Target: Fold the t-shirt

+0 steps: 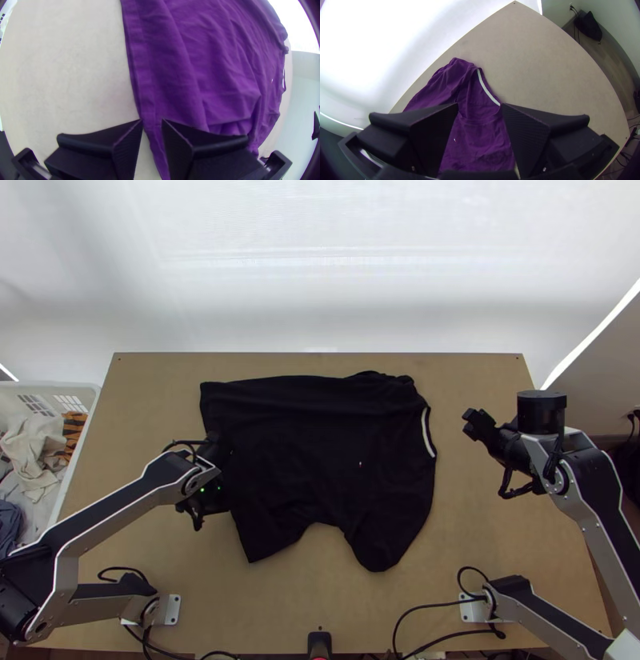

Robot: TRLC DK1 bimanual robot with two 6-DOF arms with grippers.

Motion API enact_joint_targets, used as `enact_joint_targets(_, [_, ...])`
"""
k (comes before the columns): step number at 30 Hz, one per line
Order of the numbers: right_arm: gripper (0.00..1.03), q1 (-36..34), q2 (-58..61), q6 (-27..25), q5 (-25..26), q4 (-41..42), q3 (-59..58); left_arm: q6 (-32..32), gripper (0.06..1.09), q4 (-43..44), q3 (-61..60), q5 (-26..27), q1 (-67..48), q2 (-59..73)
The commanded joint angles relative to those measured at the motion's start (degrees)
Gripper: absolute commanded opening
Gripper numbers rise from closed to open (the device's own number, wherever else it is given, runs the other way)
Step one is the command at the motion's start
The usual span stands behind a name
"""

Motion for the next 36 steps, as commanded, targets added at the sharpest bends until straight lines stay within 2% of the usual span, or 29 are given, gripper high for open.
enact_joint_targets(1, [0.64, -0.3, -0.9, 1.3, -0.5, -0.2, -0.6, -1.1, 0.39, -0.3, 1.1, -0.3, -1.2, 1.2])
enact_joint_targets(21, [0.64, -0.9, -0.9, 0.6, -0.4, -0.2, -0.1, -1.3, 0.39, -1.8, 0.6, -0.7, -2.6, 3.4])
enact_joint_targets(24, [0.64, -1.0, -0.8, 0.5, -0.4, -0.2, 0.2, -1.3, 0.33, -2.3, 0.0, -1.7, -3.0, 3.7])
enact_joint_targets(28, [0.64, -1.3, -0.8, 0.4, -0.4, -0.2, 0.7, -1.2, 0.32, -2.4, -0.6, -2.2, -3.1, 4.4])
enact_joint_targets(30, [0.64, -1.3, -0.8, 0.3, -0.4, -0.2, 0.8, -1.2, 0.09, -1.9, -1.0, -2.6, -3.4, 4.6])
enact_joint_targets(36, [0.64, -1.3, -0.8, 0.2, -0.5, -0.5, 1.1, -0.6, 0.10, -1.3, -1.9, -2.9, -3.4, 5.8])
